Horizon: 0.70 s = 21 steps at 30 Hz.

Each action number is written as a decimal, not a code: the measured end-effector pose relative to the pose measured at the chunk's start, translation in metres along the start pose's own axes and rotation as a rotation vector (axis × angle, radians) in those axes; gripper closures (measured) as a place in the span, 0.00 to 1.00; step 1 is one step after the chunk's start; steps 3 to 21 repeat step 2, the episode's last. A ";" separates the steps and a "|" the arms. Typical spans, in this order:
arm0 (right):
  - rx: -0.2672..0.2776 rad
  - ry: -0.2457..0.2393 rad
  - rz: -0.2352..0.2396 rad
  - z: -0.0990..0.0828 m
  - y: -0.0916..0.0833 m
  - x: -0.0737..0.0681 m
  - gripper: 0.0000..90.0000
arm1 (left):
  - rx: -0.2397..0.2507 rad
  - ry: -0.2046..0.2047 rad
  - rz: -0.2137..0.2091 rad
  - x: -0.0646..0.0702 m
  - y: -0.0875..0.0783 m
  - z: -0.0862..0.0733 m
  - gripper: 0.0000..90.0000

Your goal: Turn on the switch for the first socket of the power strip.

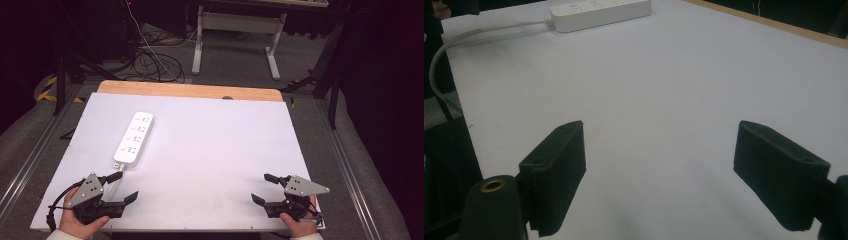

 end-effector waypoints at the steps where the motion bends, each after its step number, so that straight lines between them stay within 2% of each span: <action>1: -0.001 -0.003 0.001 0.000 0.000 0.000 0.24 | 0.002 0.000 0.001 0.000 0.000 0.000 0.21; 21: -0.002 -0.003 0.001 0.000 0.000 0.000 0.24 | 0.001 0.006 0.002 0.001 0.000 0.000 0.21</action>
Point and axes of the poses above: each handheld gripper's, and its own axes: y roughly forward along the jaws, z roughly out of its top, x roughly to its right, the point moved 4 cm from there along y, roughly forward along the jaws, and after that the axes turned 12 degrees about -z, right-handed, at the moved point
